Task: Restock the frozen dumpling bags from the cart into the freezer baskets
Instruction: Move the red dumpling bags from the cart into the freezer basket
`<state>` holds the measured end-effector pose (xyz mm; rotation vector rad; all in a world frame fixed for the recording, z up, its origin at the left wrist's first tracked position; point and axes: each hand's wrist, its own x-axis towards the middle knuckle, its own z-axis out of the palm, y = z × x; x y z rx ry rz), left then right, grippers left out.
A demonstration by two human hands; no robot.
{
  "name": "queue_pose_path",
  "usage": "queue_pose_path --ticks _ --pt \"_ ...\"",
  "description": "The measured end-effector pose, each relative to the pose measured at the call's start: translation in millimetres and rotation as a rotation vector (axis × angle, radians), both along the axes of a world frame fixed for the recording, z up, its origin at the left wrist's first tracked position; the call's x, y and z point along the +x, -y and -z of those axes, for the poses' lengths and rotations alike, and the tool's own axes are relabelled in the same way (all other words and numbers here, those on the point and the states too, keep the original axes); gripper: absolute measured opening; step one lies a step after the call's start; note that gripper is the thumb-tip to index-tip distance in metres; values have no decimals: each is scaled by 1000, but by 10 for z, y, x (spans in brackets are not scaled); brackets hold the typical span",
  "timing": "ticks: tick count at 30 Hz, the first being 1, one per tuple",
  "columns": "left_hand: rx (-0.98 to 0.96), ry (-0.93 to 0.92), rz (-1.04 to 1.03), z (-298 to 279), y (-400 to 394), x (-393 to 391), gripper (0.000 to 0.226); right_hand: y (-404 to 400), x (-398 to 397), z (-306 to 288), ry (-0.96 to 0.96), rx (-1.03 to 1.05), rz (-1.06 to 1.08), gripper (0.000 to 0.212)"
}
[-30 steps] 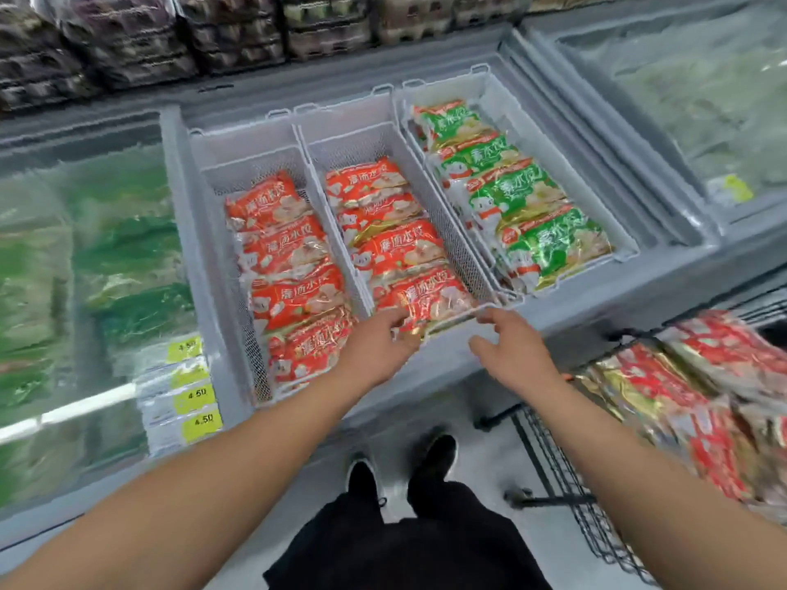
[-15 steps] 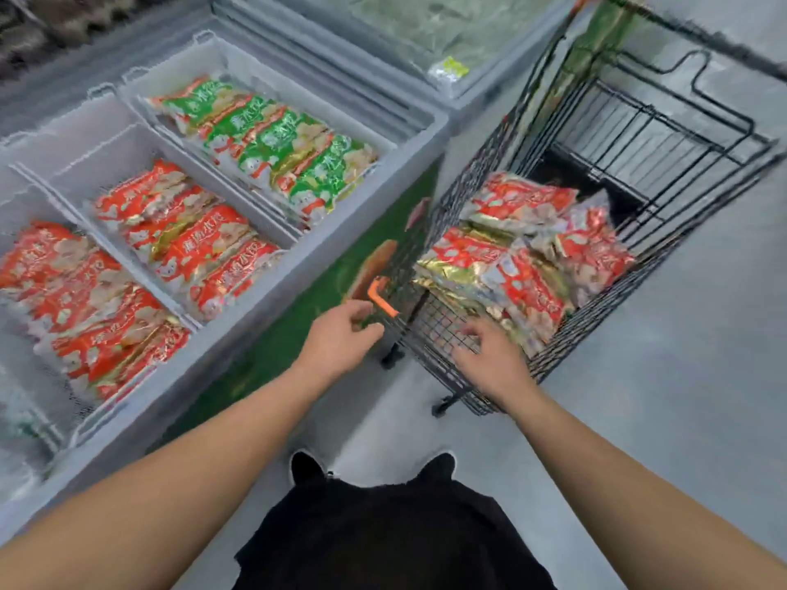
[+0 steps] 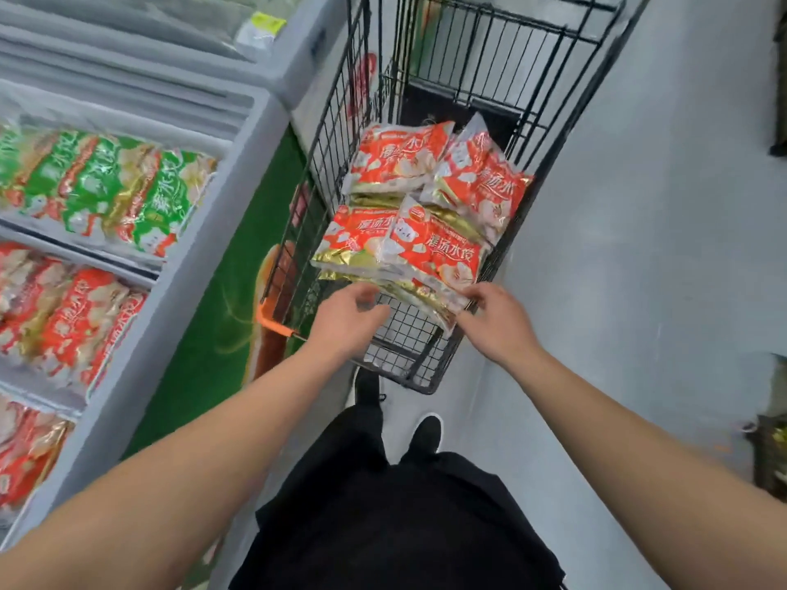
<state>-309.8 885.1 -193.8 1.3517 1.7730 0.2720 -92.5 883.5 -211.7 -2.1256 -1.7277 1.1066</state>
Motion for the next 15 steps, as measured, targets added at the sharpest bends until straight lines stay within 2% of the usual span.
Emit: queue_pose_path --ticks 7,15 --pt "-95 -44 156 333 -891 8 49 -543 -78 255 -1 -29 108 38" --pt "-235 -53 170 1096 -2064 -61 49 -1306 -376 771 -25 -177 260 39"
